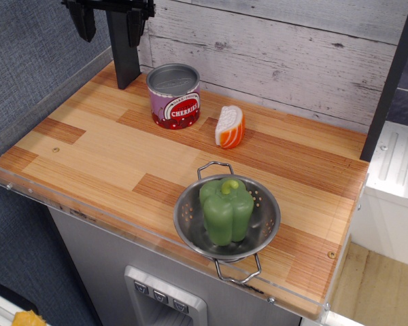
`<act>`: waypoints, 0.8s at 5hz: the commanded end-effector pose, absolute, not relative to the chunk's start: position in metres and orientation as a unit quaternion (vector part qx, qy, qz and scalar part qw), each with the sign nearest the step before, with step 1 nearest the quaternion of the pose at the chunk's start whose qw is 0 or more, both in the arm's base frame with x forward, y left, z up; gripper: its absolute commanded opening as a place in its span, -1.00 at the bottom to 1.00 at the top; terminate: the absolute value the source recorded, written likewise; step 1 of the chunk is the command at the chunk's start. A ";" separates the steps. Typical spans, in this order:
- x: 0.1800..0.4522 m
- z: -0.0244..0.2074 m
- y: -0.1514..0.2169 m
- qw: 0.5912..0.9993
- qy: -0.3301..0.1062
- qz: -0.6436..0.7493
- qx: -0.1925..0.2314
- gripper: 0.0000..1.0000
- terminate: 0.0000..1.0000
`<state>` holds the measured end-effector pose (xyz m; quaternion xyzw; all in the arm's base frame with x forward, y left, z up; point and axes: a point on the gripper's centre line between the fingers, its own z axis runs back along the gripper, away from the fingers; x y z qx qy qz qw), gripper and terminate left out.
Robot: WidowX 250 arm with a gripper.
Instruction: Move the can down to the left of the bowl
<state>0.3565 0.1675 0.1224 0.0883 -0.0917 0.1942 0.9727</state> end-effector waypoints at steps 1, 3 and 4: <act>0.357 0.122 0.168 0.973 -0.092 0.194 0.088 1.00 -1.00; 0.374 0.128 0.128 0.976 -0.122 0.134 0.121 1.00 -1.00; 0.385 0.126 0.113 0.979 -0.150 0.083 0.107 1.00 -1.00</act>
